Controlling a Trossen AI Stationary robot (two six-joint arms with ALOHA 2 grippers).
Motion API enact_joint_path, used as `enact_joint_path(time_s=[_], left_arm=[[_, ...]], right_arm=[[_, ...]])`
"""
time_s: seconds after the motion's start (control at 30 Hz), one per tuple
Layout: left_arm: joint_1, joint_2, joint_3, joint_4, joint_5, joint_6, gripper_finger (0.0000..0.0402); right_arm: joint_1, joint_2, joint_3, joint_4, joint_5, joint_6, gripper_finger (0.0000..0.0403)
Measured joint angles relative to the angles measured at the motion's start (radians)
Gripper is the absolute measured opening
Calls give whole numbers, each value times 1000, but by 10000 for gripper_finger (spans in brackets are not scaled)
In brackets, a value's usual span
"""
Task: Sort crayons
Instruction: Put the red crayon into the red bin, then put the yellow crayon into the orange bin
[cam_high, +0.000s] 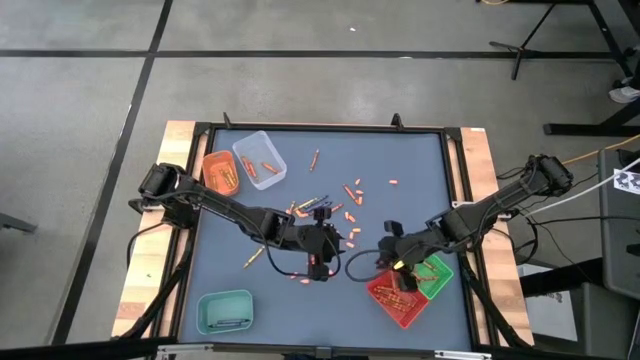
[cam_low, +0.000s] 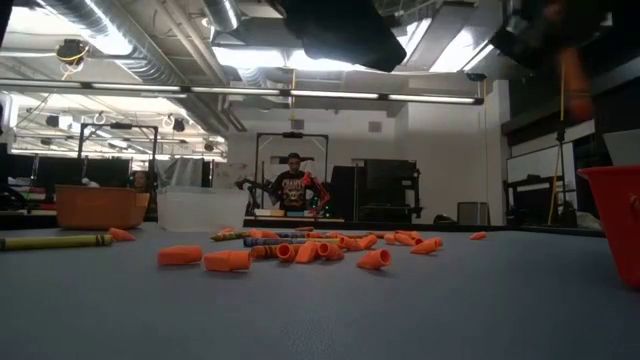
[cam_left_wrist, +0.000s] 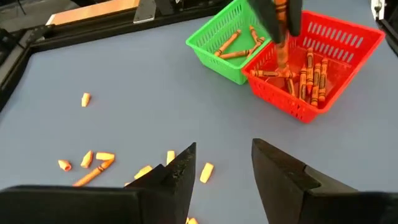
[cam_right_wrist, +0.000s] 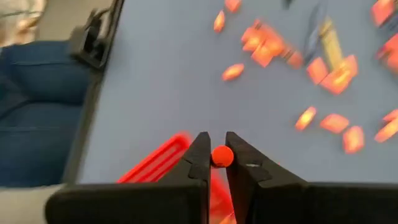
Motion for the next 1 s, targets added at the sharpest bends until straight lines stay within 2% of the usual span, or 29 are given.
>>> enact_joint_path(time_s=[0.17, 0.33, 0.77, 1.0], left_arm=[[-1, 0, 0, 1, 0, 0, 140], [-1, 0, 0, 1, 0, 0, 140], [-2, 0, 0, 1, 0, 0, 140], [-2, 0, 0, -32, 0, -2, 140]], right_arm=[[0, 0, 0, -52, -177, 117, 28], [0, 0, 0, -56, -299, 128, 30], [0, 0, 0, -64, -311, 127, 115], [0, 0, 0, -64, -311, 127, 128]])
